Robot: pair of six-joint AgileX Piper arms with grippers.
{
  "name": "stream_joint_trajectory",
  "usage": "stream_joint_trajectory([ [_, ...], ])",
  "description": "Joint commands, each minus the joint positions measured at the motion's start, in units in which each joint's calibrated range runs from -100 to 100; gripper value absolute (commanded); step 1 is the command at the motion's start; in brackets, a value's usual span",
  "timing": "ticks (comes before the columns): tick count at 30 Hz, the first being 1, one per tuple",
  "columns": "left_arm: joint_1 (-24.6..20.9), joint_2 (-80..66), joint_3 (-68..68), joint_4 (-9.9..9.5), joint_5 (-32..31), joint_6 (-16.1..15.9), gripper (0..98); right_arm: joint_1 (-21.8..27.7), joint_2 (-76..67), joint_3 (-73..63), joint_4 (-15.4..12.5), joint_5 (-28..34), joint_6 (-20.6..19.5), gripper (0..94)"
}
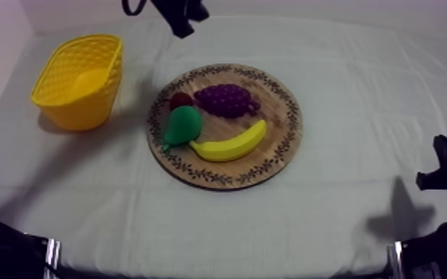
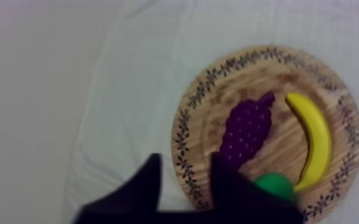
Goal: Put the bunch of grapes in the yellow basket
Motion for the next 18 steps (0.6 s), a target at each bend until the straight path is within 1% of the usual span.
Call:
stream_joint_trajectory([
  [1,-0.3,-0.2,1.2,-0.13,0.8,-0.5,77.7,0.0,0.0,0.0,0.0,0.0,0.0,0.2],
  [3,-0.4,-0.5,2.3,-0.44,1.3,-0.2,87.2,0.0,0.0,0.0,0.0,0.0,0.0,0.2],
  [6,-0.6,-0.8,3.9,-0.83,1.6,0.3,93.5,0.0,0.0,0.0,0.0,0.0,0.0,0.2],
  [10,-0.7,-0.9,4.7,-0.86,1.6,0.4,95.9,0.0,0.0,0.0,0.0,0.0,0.0,0.2],
  [18,0.2,1.0,5.6,-0.55,0.4,0.5,96.7,0.0,0.0,0.0,0.0,0.0,0.0,0.2],
])
